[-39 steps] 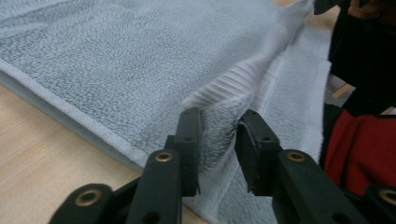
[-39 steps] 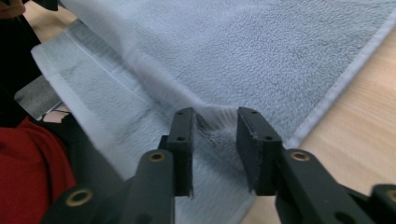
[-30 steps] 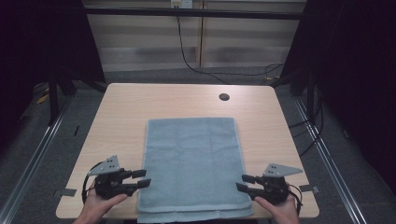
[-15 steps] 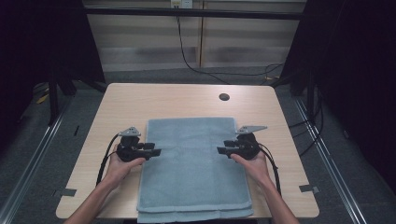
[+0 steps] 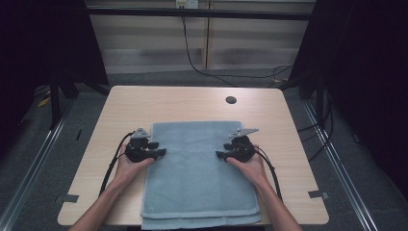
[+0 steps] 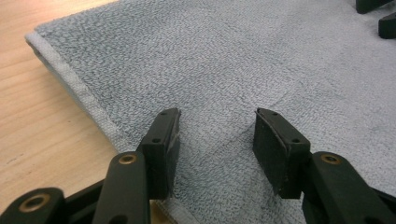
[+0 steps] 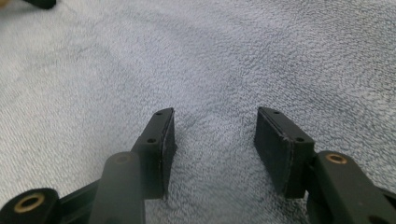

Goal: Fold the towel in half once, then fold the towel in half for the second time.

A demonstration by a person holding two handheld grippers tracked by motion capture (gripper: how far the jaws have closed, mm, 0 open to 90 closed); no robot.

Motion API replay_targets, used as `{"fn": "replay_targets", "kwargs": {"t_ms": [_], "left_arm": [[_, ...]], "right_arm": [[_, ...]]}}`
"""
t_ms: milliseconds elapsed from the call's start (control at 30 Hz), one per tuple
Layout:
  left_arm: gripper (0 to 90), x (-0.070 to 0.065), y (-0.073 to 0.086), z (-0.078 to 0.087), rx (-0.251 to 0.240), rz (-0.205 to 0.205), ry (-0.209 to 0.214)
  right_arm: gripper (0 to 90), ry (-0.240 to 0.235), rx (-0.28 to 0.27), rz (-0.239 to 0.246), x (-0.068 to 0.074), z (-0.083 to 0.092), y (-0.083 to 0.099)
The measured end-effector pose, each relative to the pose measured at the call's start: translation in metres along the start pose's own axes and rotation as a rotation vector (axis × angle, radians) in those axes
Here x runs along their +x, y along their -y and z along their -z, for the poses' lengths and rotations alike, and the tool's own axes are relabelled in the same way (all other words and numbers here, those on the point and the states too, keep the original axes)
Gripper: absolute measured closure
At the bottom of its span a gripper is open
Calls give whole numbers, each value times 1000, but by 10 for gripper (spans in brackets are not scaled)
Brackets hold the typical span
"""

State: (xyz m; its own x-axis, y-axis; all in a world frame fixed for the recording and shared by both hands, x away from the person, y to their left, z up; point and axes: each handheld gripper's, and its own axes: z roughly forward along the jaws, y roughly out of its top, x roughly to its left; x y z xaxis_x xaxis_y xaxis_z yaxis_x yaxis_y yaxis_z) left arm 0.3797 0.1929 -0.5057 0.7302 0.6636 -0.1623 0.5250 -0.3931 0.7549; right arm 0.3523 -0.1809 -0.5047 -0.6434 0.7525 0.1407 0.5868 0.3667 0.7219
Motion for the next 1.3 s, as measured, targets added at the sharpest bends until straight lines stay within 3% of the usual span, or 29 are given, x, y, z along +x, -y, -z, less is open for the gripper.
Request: {"fn": "replay_targets", "kwargs": {"t_ms": [200,433,533,567,733,833,900,1133,1300], "left_arm": [[510,-7,7,4,-8,-8,27],[492,-27,18,16,22,-36,74],[491,-31,20,18,22,-19,75],[491,-35,23,21,30,-23,80],[496,-46,35,34,32,-19,97],[494,-54,40,41,47,-42,103],[495,-57,44,47,54,-22,117],[504,-67,57,64,80,-42,160],[502,-60,49,66,55,-38,172]], "right_arm": [[478,4,4,16,11,8,10],[480,-78,24,-24,23,32,30],[480,-85,16,-38,27,36,36],[479,-71,24,-26,33,39,38],[481,-115,42,-13,44,48,48],[481,-137,54,6,49,52,51],[481,-146,48,-3,52,54,54],[479,-169,77,11,77,64,63],[460,-179,72,27,75,71,61]]}}
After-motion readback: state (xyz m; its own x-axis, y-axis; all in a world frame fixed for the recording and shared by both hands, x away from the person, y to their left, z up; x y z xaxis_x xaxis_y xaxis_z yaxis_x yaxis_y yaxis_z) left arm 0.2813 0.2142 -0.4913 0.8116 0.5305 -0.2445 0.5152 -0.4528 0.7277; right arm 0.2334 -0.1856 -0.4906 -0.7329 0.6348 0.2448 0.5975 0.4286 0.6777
